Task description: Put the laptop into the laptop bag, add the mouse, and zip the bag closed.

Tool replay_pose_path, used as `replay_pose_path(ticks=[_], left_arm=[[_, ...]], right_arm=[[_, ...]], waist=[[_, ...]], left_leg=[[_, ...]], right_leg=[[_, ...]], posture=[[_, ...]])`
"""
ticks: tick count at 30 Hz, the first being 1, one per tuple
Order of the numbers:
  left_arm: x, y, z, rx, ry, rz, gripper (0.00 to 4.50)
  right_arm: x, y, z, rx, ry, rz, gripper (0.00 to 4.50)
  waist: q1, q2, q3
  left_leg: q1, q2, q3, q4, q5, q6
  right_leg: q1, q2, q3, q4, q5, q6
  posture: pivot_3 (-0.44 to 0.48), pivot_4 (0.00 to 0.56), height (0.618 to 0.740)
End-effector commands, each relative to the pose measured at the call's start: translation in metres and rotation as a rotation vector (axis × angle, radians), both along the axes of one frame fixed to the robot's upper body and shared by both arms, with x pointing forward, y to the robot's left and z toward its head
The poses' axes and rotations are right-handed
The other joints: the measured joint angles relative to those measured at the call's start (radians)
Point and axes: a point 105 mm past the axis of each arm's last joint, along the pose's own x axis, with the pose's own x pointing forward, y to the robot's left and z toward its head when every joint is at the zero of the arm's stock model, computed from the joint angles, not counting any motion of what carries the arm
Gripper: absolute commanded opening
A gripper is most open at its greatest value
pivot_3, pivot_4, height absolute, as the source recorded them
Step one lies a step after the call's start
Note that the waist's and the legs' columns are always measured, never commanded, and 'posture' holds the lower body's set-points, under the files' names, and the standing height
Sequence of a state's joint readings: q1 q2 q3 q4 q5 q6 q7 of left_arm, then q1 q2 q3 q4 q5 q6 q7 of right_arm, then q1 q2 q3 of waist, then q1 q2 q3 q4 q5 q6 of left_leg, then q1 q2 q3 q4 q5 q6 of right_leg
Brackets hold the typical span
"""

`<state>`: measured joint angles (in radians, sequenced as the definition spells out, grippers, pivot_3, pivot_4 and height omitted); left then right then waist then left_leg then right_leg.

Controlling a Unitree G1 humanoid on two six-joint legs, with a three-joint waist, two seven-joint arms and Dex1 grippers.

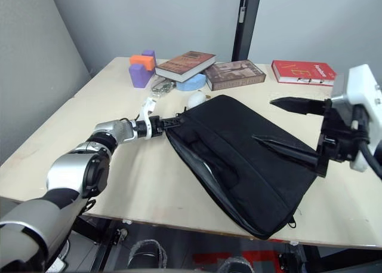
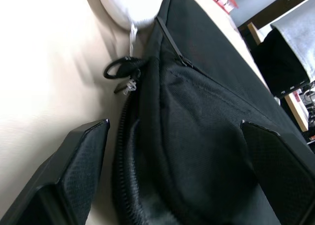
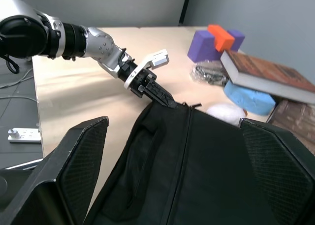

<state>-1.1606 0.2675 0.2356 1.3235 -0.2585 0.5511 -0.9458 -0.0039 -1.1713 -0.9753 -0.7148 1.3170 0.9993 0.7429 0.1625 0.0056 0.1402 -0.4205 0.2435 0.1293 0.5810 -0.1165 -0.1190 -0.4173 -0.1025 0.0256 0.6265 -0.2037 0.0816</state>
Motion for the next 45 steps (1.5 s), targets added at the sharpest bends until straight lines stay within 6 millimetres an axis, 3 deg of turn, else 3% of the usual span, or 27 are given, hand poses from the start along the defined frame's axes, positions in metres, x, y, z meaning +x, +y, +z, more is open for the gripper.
replay_pose_path(ticks=[1,12,18,27,37,44,45], left_arm=[[0.004,0.0,0.009,-0.022,-0.025,0.016,3.95],[0.003,0.01,0.011,-0.056,0.002,0.029,0.08],[0.001,0.009,0.019,-0.098,-0.005,0.003,0.01],[-0.003,0.007,0.028,-0.127,-0.023,-0.058,0.01],[-0.008,0.006,0.033,-0.148,-0.032,-0.105,0.01],[-0.01,0.009,0.03,-0.159,-0.022,-0.108,0.01],[-0.011,0.009,0.028,-0.16,-0.019,-0.111,0.0]], right_arm=[[0.0,-0.012,0.004,0.024,-0.017,-0.06,4.5],[0.001,-0.043,-0.018,0.162,0.099,-0.195,4.5],[-0.002,-0.076,-0.061,0.327,0.297,-0.336,4.5],[-0.018,-0.129,-0.165,0.53,0.6,-0.636,4.5],[-0.011,-0.109,-0.207,0.609,0.727,-0.623,4.5],[-0.007,-0.099,-0.221,0.644,0.777,-0.6,4.5],[-0.005,-0.098,-0.221,0.656,0.773,-0.591,4.24]], waist=[[0.0,0.0,0.0],[0.0,-0.001,0.0],[-0.001,-0.001,0.001],[-0.002,-0.001,0.001],[-0.006,-0.001,0.001],[-0.008,-0.001,0.001],[-0.009,-0.001,0.001]], left_leg=[[0.0,0.0,0.0,0.0,0.0,0.0],[-0.001,-0.001,0.0,-0.004,0.0,0.0],[-0.001,-0.002,0.0,-0.007,0.0,0.0],[-0.002,-0.004,0.0,-0.012,0.0,0.0],[-0.001,-0.004,0.001,-0.014,0.0,0.0],[-0.001,-0.005,0.0,-0.014,0.0,0.0],[0.0,-0.004,0.0,-0.014,0.0,0.0]], right_leg=[[0.0,0.0,0.0,0.0,0.0,0.0],[0.0,-0.001,-0.001,-0.006,0.0,0.0],[0.0,-0.001,-0.002,-0.009,0.0,0.0],[0.0,-0.003,-0.003,-0.013,0.0,0.0],[0.0,-0.004,-0.003,-0.014,0.0,0.001],[0.001,-0.004,-0.003,-0.014,0.0,0.001],[0.002,-0.004,-0.003,-0.014,0.0,0.001]], posture=[[0.0,0.15,0.74],[0.0,0.15,0.74],[0.0,0.15,0.74],[0.0,0.15,0.74],[0.0,0.15,0.74],[0.0,0.15,0.74],[0.0,0.15,0.74]])
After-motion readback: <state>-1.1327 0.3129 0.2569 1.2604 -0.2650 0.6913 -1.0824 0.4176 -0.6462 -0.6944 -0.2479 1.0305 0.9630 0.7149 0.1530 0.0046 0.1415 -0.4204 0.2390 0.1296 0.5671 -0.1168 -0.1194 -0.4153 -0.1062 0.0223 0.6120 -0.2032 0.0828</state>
